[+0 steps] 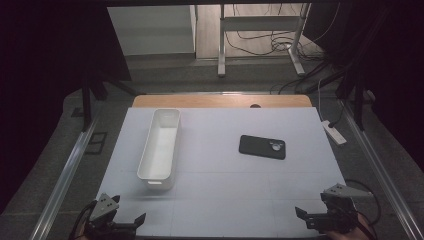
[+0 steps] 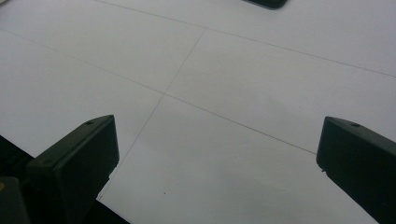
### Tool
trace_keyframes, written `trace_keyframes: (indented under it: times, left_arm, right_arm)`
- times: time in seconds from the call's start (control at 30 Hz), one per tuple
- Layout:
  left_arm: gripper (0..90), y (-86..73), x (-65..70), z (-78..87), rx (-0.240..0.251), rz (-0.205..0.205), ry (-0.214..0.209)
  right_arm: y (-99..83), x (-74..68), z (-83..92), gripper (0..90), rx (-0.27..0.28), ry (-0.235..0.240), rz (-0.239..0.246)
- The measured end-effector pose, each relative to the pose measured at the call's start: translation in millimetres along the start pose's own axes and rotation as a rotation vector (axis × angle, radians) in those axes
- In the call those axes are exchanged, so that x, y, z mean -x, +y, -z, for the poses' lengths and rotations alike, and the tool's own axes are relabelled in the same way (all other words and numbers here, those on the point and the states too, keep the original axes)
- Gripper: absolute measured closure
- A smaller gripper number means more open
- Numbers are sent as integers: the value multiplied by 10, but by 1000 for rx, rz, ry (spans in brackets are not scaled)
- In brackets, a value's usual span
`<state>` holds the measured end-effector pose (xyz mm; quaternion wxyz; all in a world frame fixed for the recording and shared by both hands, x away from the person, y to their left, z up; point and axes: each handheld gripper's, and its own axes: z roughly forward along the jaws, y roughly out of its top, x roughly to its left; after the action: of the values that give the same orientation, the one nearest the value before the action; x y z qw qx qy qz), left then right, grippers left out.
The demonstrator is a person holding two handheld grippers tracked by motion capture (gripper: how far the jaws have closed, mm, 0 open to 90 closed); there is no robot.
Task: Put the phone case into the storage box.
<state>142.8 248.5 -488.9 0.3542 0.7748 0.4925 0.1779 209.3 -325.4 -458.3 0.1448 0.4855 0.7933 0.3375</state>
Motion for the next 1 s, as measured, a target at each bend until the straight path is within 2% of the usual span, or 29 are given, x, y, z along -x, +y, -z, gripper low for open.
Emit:
trace_keyframes:
  times: [0.43,0.6,1.0]
  left_arm:
    - [0,-4,8,-3,-7,-6,0]
    - [0,-19,-5,21,16,-3,-10]
    - [0,-25,0,29,22,-13,-17]
  right_arm:
    - [9,-10,-10,0,-9,4,15]
    - [13,-18,-17,0,-15,6,23]
    - [29,-43,-26,0,-19,2,48]
